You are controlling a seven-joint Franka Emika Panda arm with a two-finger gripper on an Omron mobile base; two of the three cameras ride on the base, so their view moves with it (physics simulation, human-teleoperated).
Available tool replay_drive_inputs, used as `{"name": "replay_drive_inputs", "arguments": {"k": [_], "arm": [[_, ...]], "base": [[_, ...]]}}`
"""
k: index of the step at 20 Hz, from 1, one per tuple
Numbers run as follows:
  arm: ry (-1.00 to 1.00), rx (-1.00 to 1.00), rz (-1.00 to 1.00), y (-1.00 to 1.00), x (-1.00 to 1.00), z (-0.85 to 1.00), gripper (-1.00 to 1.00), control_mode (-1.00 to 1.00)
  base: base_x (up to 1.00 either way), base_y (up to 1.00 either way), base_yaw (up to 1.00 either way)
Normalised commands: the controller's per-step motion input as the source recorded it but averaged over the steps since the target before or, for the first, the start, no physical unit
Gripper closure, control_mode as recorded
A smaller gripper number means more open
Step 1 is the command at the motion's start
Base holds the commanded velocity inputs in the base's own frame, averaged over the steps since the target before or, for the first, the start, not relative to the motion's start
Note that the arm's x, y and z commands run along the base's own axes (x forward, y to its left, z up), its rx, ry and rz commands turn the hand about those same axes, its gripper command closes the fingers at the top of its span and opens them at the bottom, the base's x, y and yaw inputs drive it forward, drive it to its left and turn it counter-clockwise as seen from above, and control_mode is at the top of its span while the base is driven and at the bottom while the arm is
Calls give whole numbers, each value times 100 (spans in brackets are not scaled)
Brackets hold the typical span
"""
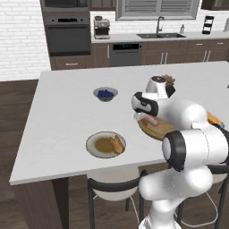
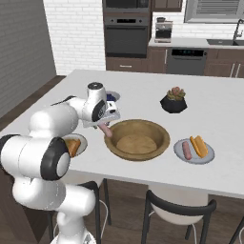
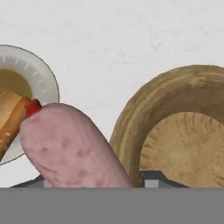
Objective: Place one bun and one sausage from the bowl on each plate.
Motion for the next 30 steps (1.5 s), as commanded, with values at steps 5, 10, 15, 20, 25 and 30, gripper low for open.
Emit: {"name": "replay_drive_inputs", "arguments": {"k": [5,10,15,20,25,30], "arm": [[0,-6,-27,100,-32,20,100,-100],[1,-7,-31,100,-14,13,100,-100],[5,0,-31,90,-8,15,100,-100],[22,10,-25,50,-21,20,100,-100],[21,7,-16,39,-15,-2,100,-100],[4,0,-4,43,2,-61,100,-100]], "base": [[0,0,0],[0,0,0],[0,0,0],[0,0,0],[0,0,0],[0,0,0]]}}
